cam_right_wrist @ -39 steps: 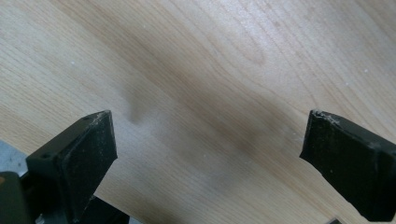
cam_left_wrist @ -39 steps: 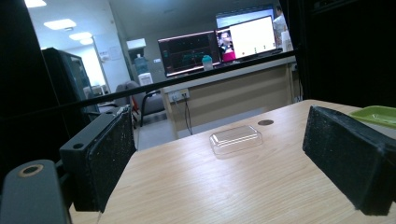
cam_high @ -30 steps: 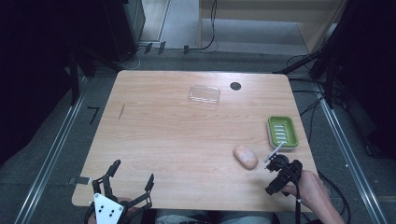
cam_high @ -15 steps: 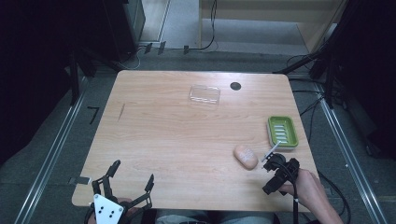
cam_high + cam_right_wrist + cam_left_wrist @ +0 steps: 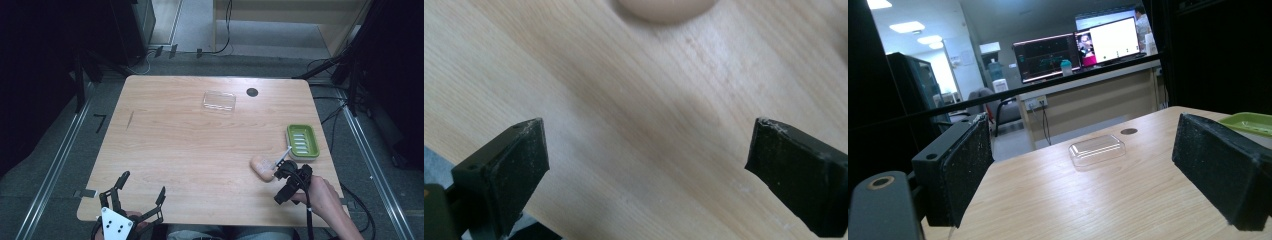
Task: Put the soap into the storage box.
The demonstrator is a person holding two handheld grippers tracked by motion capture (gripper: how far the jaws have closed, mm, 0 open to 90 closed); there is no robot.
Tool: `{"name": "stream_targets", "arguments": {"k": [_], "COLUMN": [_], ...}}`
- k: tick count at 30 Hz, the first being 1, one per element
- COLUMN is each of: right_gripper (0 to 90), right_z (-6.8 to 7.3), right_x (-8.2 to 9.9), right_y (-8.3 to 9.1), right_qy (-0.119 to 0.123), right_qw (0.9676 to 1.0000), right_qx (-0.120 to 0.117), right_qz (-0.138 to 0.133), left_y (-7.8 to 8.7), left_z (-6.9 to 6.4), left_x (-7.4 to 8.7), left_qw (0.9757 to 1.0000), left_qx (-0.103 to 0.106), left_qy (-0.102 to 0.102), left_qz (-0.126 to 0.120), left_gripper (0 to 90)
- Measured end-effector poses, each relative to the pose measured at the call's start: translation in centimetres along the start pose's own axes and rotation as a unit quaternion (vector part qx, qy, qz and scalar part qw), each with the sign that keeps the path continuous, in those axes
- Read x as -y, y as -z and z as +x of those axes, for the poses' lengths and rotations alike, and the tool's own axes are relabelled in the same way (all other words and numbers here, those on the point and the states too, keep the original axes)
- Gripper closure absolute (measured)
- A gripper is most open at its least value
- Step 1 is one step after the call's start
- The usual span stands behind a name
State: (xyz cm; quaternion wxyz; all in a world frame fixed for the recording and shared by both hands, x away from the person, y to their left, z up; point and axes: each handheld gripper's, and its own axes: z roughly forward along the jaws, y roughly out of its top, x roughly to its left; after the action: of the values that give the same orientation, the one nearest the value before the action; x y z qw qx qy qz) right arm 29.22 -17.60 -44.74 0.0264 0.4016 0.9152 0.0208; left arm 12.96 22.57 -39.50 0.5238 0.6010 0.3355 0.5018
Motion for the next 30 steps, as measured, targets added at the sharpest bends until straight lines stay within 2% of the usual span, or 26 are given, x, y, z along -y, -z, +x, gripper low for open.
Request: {"name": "stream_targets", "arguments": {"k": [8,20,30], "right_gripper": [3.1,3.1,2.9], "right_z": [0.4,0.3,0.3], "right_x": [-1.3,-3.5,-5.1], "right_y": [0.1,0.2,0.0], "right_qy": [0.01,0.015,0.019], "right_qw": [1.0,0.9999,0.9998], "right_qx": [0.002,-0.001,-0.003], "right_qz": [0.0,-0.007,-0.002], "left_y": [0.0,0.0,0.0], "left_z": [0.0,-0.1,0.0], "left_x": [0.0,0.0,0.0], "left_qw": [1.0,1.0,1.0], "left_qx": [0.0,0.001,0.001], "left_qy": [-0.001,-0.001,-0.001], "left_qz": [0.0,0.0,0.0], "left_gripper": [9.9,9.9,9.9]}}
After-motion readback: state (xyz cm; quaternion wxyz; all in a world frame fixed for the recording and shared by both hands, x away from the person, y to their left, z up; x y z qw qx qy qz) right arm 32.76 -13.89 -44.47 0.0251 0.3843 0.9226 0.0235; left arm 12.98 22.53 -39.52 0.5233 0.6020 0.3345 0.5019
